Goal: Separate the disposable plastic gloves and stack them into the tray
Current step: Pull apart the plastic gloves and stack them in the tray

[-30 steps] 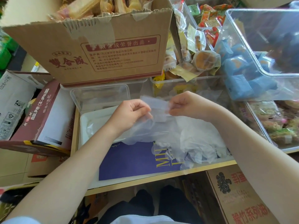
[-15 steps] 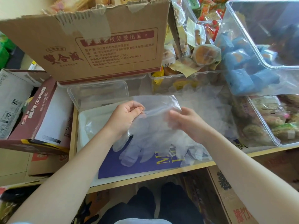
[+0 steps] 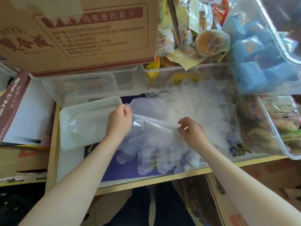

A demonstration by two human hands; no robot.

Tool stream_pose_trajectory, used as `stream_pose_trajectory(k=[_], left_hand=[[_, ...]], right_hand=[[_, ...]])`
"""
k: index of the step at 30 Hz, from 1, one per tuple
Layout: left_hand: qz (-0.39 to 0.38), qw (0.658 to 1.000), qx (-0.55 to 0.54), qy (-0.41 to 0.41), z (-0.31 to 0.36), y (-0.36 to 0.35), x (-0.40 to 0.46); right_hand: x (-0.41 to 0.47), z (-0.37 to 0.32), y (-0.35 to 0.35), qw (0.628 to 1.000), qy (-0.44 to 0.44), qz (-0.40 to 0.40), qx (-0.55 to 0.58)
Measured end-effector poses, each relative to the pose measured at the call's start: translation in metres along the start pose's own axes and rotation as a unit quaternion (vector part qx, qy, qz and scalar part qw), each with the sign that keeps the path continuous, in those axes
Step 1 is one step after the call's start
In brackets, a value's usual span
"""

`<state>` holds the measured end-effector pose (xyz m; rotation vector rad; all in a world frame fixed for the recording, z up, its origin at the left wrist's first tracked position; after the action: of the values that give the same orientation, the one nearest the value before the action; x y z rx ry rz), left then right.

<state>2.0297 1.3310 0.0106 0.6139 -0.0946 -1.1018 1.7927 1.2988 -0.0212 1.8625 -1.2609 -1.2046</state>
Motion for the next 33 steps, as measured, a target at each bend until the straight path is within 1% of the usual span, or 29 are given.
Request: stream_pose_trajectory(k=[2, 4, 7, 9, 13, 14, 16, 17, 19, 21, 22, 23, 25, 27, 29, 31, 33], left_hand=[[0.001, 1.0, -0.003, 0.014, -0.001, -0.005, 0.004], [0.007, 1.0, -0.002, 0.001, -0.002, -0.008, 0.007], [-0.016, 0.999, 0.003, -0.042, -0.004, -0.011, 0.007], [-0.038, 0.998, -0.003, -0.059, -0.007, -0.014, 0.006], [-0.088, 0.993, -0.064, -0.043, -0.009, -0.02, -0.001], [-0.105, 0.991, -0.068, -0.041, -0.008, -0.022, -0.004], [-0.146, 0.986, -0.068, -0.049, -0.004, -0.027, -0.01], [-0.167, 0.982, -0.069, -0.059, -0.001, -0.029, -0.014], [-0.192, 0.973, -0.079, -0.098, 0.004, -0.033, -0.019], [-0.216, 0.961, -0.093, -0.149, 0.013, -0.036, -0.023], [-0.225, 0.956, -0.107, -0.158, 0.018, -0.038, -0.026], [-0.232, 0.953, -0.128, -0.15, 0.024, -0.041, -0.029], [-0.249, 0.94, -0.215, -0.088, 0.036, -0.047, -0.036], [-0.264, 0.915, -0.303, -0.02, 0.048, -0.057, -0.044], [-0.264, 0.903, -0.339, 0.017, 0.055, -0.069, -0.052], [-0.261, 0.886, -0.38, 0.043, 0.061, -0.077, -0.06], [-0.266, 0.867, -0.418, 0.06, 0.064, -0.083, -0.068]], right_hand=[[0.015, 0.012, 0.003, 0.996, 0.028, 0.02, -0.085], [0.028, 0.016, 0.006, 0.985, 0.061, 0.022, -0.157], [0.043, 0.022, -0.001, 0.973, 0.079, -0.003, -0.215], [0.05, 0.026, -0.006, 0.971, 0.092, 0.016, -0.221], [0.055, 0.033, -0.01, 0.971, 0.148, 0.113, -0.151], [0.057, 0.035, -0.01, 0.971, 0.156, 0.119, -0.139], [0.059, 0.035, -0.008, 0.974, 0.162, 0.104, -0.117], [0.06, 0.034, -0.004, 0.978, 0.159, 0.1, -0.094], [0.06, 0.029, 0.011, 0.983, 0.142, 0.117, -0.016], [0.059, 0.023, 0.03, 0.984, 0.103, 0.123, 0.073], [0.059, 0.022, 0.038, 0.983, 0.075, 0.12, 0.121], [0.057, 0.021, 0.045, 0.977, 0.048, 0.115, 0.171], [0.053, 0.018, 0.055, 0.962, 0.016, 0.107, 0.249], [0.046, 0.013, 0.062, 0.96, 0.014, 0.117, 0.254], [0.04, 0.01, 0.067, 0.966, 0.029, 0.155, 0.204], [0.034, 0.007, 0.069, 0.971, 0.058, 0.198, 0.117], [0.03, 0.008, 0.068, 0.973, 0.071, 0.217, 0.019]])
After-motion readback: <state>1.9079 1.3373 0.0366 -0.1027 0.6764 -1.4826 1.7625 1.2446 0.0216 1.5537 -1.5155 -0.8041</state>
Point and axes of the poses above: each hand's wrist, its own x-axis towards the middle knuckle, its own y-axis out of the back of the hand, z = x × y, the point moved 2 cm from there along x, towards the middle knuckle, and after that the axes turned 10 degrees about -x, right-handed, at the moved point
